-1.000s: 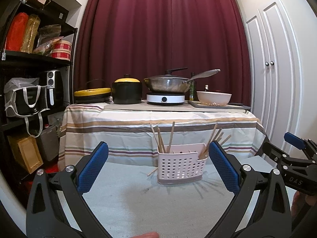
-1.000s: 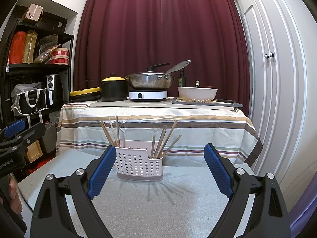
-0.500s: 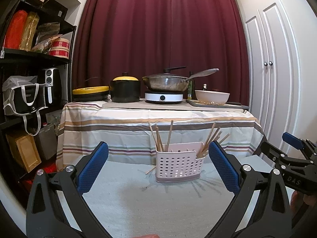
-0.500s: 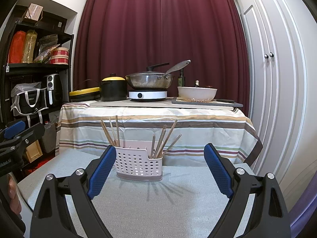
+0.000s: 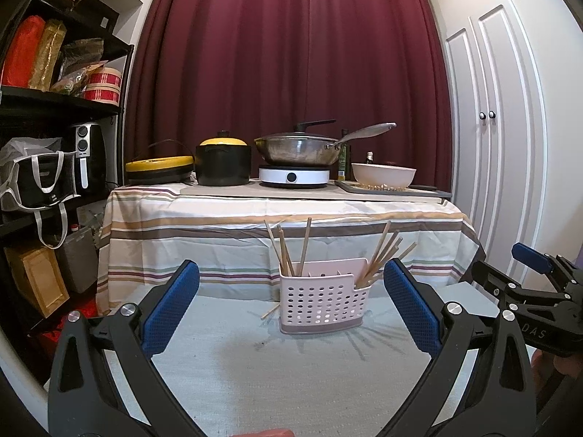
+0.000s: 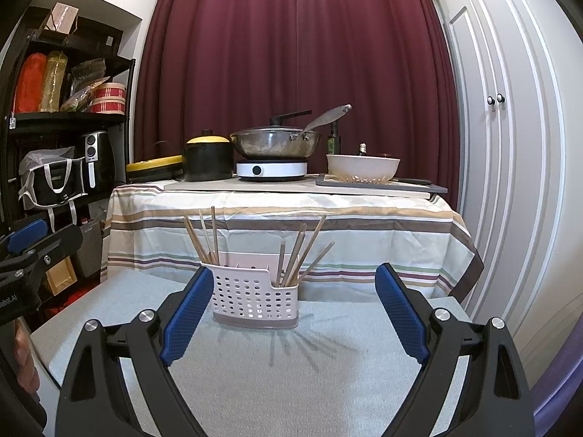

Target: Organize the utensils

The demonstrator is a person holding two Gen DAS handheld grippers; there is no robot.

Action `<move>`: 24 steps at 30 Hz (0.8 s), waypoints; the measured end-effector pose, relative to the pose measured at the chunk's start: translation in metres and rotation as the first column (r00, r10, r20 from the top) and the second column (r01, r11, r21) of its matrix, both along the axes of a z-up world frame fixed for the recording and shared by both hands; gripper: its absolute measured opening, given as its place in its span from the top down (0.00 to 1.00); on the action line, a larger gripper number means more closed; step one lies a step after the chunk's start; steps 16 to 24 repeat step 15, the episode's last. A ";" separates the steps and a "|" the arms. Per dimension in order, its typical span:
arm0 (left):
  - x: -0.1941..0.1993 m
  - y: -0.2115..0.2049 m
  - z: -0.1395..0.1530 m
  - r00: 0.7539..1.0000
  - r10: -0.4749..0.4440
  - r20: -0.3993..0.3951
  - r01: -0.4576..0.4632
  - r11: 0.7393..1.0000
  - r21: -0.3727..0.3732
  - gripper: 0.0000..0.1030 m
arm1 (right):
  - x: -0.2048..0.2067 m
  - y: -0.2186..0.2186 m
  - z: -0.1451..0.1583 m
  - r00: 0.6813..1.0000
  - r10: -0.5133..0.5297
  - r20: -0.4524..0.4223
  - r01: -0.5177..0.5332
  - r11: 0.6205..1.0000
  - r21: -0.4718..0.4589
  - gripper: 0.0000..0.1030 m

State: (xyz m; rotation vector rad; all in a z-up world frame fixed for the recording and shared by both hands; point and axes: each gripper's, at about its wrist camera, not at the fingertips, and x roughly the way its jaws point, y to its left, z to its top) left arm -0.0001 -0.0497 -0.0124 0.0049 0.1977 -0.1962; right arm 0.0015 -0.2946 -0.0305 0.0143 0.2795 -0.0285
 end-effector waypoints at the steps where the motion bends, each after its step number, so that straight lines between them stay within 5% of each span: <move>1: 0.002 0.001 -0.001 1.000 -0.003 -0.007 0.003 1.000 -0.004 0.04 | 0.001 -0.001 -0.001 1.000 0.000 -0.004 0.000 1.000 0.001 0.15; 10: 0.030 0.003 -0.018 0.998 0.042 -0.047 -0.042 0.999 0.010 0.04 | 0.015 -0.002 -0.015 0.999 -0.013 -0.043 0.013 1.000 0.003 0.15; 15: 0.075 0.014 -0.053 0.980 0.075 -0.182 -0.071 0.997 0.028 0.04 | 0.034 -0.013 -0.035 0.994 -0.038 -0.106 0.040 0.999 0.017 0.15; 24: 0.075 0.014 -0.053 0.980 0.075 -0.182 -0.071 0.997 0.028 0.04 | 0.034 -0.013 -0.035 0.994 -0.038 -0.106 0.040 0.999 0.017 0.15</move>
